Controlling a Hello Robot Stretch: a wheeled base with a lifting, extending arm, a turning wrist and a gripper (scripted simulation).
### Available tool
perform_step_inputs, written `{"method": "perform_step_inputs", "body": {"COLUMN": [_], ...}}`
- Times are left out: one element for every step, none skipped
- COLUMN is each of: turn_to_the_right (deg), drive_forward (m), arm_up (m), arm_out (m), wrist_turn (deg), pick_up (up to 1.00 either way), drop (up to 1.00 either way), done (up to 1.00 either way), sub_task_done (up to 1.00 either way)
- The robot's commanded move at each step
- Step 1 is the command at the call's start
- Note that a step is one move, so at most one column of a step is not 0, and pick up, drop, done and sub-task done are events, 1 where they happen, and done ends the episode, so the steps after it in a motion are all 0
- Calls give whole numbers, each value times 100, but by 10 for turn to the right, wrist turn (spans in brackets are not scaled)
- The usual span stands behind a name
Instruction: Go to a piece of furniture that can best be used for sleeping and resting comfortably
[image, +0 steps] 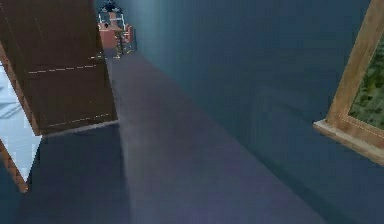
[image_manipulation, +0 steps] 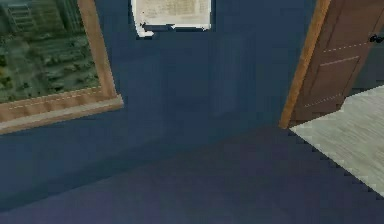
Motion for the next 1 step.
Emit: {"method": "perform_step_inputs", "body": {"turn_to_the_right": [450], "drive_forward": [0], "arm_up": [0], "arm_out": [0], "wrist_turn": [0], "pick_up": [0], "drop": [0], "done": [0], "sub_task_done": [0]}}
